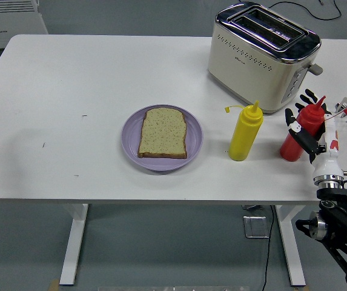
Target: Pick up the cup,pour liquid into bread,place the cup on the desk
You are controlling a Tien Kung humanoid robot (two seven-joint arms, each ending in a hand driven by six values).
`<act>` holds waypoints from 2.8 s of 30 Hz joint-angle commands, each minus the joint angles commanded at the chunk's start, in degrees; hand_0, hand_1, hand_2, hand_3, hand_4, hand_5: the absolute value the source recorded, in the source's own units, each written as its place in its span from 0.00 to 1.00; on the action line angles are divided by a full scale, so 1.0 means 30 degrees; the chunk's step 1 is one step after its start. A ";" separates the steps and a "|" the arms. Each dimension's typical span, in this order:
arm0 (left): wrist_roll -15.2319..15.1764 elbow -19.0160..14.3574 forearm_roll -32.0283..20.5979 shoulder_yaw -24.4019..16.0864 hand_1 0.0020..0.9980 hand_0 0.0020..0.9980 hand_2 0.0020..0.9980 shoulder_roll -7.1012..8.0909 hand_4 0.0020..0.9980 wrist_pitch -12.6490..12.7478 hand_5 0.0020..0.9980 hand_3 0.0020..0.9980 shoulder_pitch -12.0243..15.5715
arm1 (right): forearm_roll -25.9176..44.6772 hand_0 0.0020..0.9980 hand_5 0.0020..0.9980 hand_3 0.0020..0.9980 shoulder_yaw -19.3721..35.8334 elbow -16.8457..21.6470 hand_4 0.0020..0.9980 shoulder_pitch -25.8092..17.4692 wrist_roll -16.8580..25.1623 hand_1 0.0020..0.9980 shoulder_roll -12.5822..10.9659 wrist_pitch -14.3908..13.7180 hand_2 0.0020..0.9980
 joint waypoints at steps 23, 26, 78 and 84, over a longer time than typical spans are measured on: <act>0.0002 -0.0019 -0.0026 0.0003 0.73 0.78 0.73 0.0000 0.52 -0.0004 0.94 0.66 -0.0097 | -0.3356 0.97 0.28 1.00 0.2963 0.3634 0.83 -0.3353 -0.2601 0.89 -0.2099 0.2838 0.99; 0.0003 -0.0021 -0.0028 0.0001 0.73 0.78 0.73 0.0000 0.52 0.0002 0.94 0.66 -0.0109 | -0.3403 0.97 0.28 1.00 0.3465 0.4276 0.83 -0.4126 -0.2698 0.89 -0.2482 0.2959 0.99; 0.0024 -0.0018 0.0015 0.0094 0.73 0.78 0.73 0.0000 0.52 0.0013 0.94 0.66 -0.0057 | 1.2360 0.73 0.51 0.71 1.2202 0.3614 0.60 -0.4618 -0.8497 0.66 -0.1115 0.8664 0.70; 0.0034 -0.0017 0.0003 0.0083 0.73 0.78 0.73 0.0000 0.52 0.0013 0.94 0.66 -0.0113 | 1.2313 0.73 0.52 0.71 1.2160 0.3589 0.60 -0.4543 -0.8588 0.66 -0.1049 0.8681 0.69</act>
